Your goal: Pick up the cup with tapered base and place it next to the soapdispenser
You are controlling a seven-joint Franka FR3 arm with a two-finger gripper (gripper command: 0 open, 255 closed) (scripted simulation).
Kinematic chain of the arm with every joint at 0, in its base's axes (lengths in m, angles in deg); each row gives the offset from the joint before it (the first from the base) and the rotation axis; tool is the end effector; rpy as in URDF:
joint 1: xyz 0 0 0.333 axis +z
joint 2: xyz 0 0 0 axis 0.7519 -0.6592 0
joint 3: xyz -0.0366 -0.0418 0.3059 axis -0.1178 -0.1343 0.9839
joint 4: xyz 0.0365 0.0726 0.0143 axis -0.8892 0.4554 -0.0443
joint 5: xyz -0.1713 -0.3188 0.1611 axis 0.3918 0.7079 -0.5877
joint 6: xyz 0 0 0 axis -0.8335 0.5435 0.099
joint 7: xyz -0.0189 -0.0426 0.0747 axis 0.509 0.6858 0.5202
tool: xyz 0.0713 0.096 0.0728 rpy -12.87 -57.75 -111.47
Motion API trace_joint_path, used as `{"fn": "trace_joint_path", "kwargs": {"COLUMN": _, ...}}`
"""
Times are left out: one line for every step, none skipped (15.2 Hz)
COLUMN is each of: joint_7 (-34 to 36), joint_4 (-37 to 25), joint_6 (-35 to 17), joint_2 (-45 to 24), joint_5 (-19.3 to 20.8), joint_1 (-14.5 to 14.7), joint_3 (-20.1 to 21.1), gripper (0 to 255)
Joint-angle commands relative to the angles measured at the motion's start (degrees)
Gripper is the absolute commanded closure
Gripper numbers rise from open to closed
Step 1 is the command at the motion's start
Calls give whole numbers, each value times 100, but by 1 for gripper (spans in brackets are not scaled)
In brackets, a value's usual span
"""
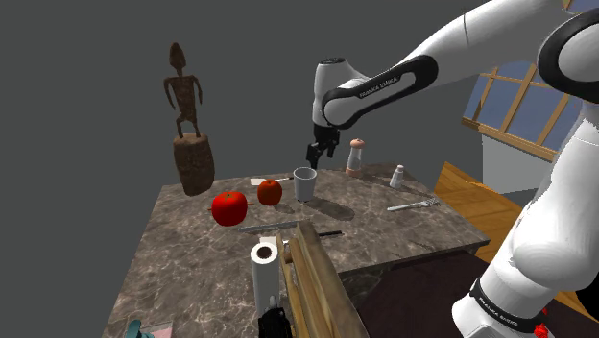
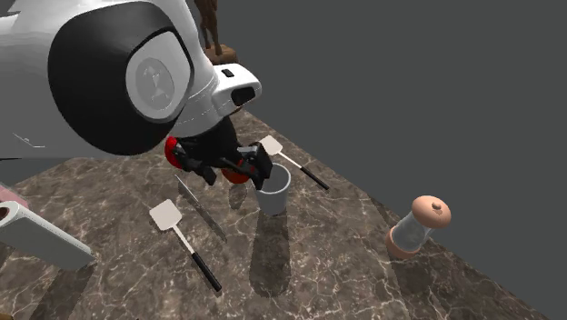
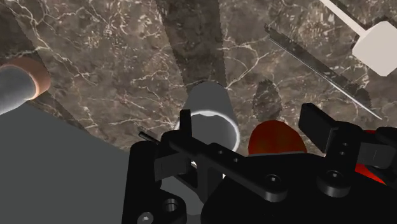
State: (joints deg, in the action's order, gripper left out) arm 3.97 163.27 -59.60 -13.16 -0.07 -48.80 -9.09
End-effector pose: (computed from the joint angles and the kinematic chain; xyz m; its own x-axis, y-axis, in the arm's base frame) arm 0.5692 0.0414 0.3723 0.9899 0.1045 0.0958 0.0910 -0.9865 0.1358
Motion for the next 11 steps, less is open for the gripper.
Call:
{"fn": "trace_joint_path", "kwargs": {"joint_7": 58, "joint_4": -388, "joint_6": -127, "joint_2": -544, "joint_5": 67, "joint_1": 13, "joint_3": 3, "gripper": 0}}
{"fn": "trace_joint_path", "kwargs": {"joint_7": 85, "joint_4": -554, "joint_6": -167, "joint_2": -767, "joint_5": 94, "joint_1": 24, "joint_3": 4, "gripper": 0}}
{"fn": "trace_joint_path", "kwargs": {"joint_7": 109, "joint_4": -728, "joint_6": -201, "joint_2": -990, "joint_5": 119, "joint_1": 37, "joint_3": 3, "gripper": 0}}
{"fn": "trace_joint_path", "kwargs": {"joint_7": 132, "joint_4": -910, "joint_6": -229, "joint_2": -1215, "joint_5": 143, "joint_1": 52, "joint_3": 1, "gripper": 0}}
{"fn": "trace_joint_path", "kwargs": {"joint_7": 151, "joint_4": -1099, "joint_6": -250, "joint_2": -1441, "joint_5": 165, "joint_1": 69, "joint_3": -3, "gripper": 0}}
{"fn": "trace_joint_path", "kwargs": {"joint_7": 168, "joint_4": -1297, "joint_6": -264, "joint_2": -1668, "joint_5": 185, "joint_1": 87, "joint_3": -8, "gripper": 0}}
{"fn": "trace_joint_path", "kwargs": {"joint_7": 183, "joint_4": -1504, "joint_6": -271, "joint_2": -1896, "joint_5": 203, "joint_1": 105, "joint_3": -13, "gripper": 0}}
{"fn": "trace_joint_path", "kwargs": {"joint_7": 194, "joint_4": -1720, "joint_6": -271, "joint_2": -2127, "joint_5": 219, "joint_1": 124, "joint_3": -18, "gripper": 0}}
{"fn": "trace_joint_path", "kwargs": {"joint_7": 203, "joint_4": -1946, "joint_6": -264, "joint_2": -2359, "joint_5": 233, "joint_1": 143, "joint_3": -23, "gripper": 0}}
{"fn": "trace_joint_path", "kwargs": {"joint_7": 204, "joint_4": -1976, "joint_6": -262, "joint_2": -2389, "joint_5": 234, "joint_1": 147, "joint_3": -25, "gripper": 0}}
{"fn": "trace_joint_path", "kwargs": {"joint_7": 210, "joint_4": -1967, "joint_6": -318, "joint_2": -2435, "joint_5": 243, "joint_1": 146, "joint_3": -32, "gripper": 0}}
